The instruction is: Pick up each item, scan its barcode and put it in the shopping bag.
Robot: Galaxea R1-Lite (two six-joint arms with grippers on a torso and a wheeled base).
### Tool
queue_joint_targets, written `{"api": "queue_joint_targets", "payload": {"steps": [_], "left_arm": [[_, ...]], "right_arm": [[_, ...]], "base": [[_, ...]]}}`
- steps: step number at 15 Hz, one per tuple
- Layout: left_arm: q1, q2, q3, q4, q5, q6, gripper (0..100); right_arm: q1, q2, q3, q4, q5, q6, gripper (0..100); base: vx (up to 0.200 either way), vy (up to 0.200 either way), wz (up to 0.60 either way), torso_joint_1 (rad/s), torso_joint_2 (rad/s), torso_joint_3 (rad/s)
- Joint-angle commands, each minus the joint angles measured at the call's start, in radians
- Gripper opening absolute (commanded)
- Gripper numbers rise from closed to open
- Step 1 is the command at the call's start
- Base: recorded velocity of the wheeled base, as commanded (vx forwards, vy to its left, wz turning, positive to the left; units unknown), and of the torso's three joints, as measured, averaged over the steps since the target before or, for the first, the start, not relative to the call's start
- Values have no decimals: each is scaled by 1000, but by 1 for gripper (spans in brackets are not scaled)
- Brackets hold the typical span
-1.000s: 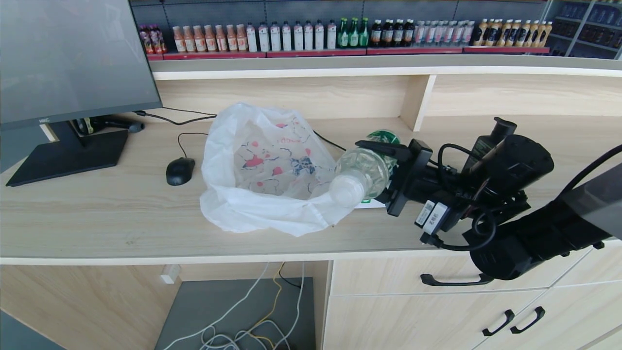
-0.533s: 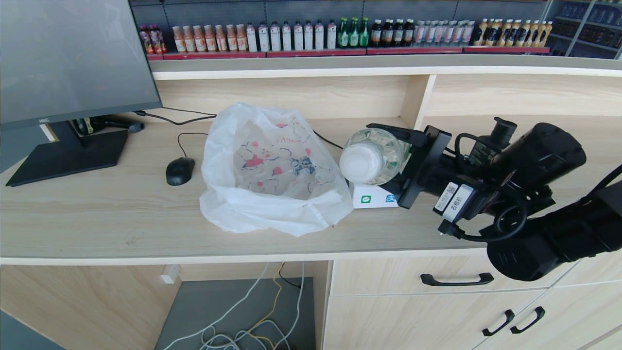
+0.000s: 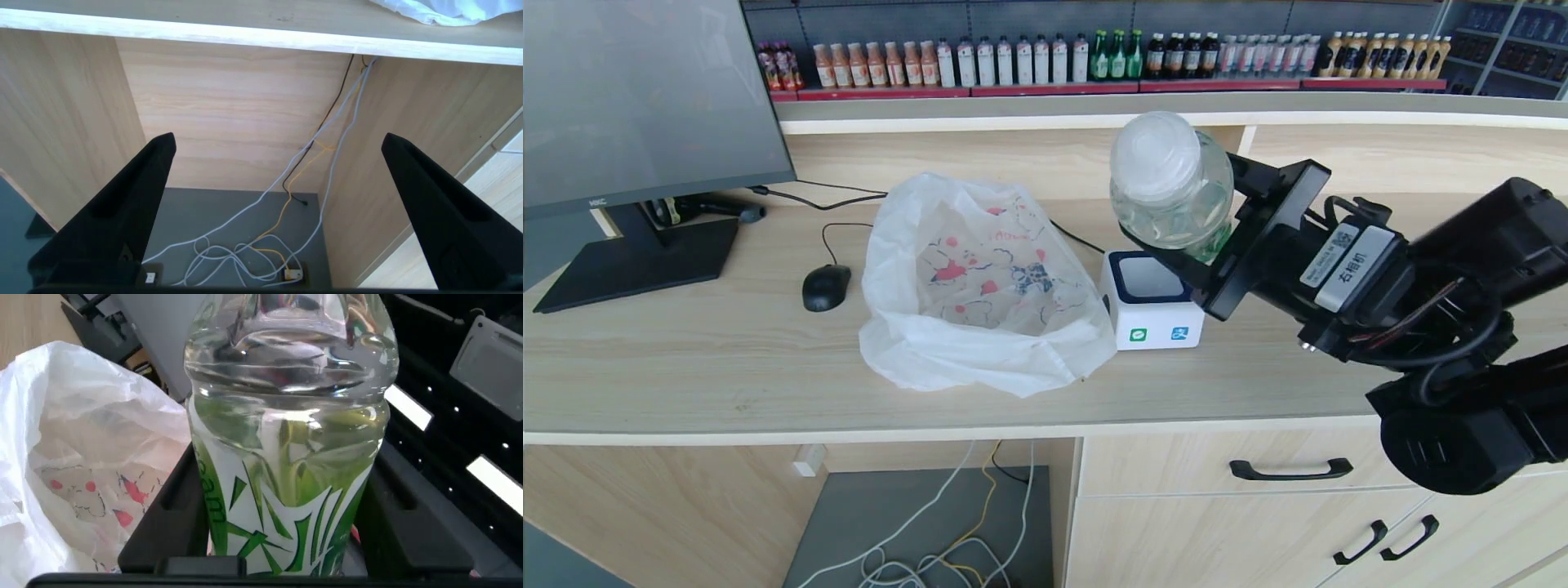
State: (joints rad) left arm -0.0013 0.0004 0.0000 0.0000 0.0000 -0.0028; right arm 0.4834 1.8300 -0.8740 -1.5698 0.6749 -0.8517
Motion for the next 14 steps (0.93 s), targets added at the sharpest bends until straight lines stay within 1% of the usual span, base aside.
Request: {"api": "queue_joint_targets", "payload": {"steps": [1, 2, 4, 7, 9, 12, 13, 14], "left_arm": [[0, 0, 0, 0, 0, 0, 100], [0, 0, 0, 0, 0, 0, 100], [0, 0, 0, 0, 0, 0, 100], [0, 0, 0, 0, 0, 0, 100], [0, 0, 0, 0, 0, 0, 100], [0, 0, 0, 0, 0, 0, 100], [0, 0, 0, 0, 0, 0, 100], [0, 0, 0, 0, 0, 0, 100]], "right_arm": [[17, -23, 17, -1, -8, 33, 0], [18, -28, 49, -1, -21, 85, 0], [29, -51, 64, -1, -84, 166, 0], [53, -72, 32, -1, -158, 281, 0], [52, -92, 32, -1, -209, 356, 0], [63, -107, 29, -1, -337, 493, 0], [64, -106, 29, -1, -357, 516, 0], [63, -100, 32, -1, -413, 569, 0]], "base": [[0, 0, 0, 0, 0, 0], [0, 0, 0, 0, 0, 0], [0, 0, 0, 0, 0, 0], [0, 0, 0, 0, 0, 0], [0, 0, 0, 0, 0, 0], [0, 0, 0, 0, 0, 0], [0, 0, 0, 0, 0, 0], [0, 0, 0, 0, 0, 0]]}}
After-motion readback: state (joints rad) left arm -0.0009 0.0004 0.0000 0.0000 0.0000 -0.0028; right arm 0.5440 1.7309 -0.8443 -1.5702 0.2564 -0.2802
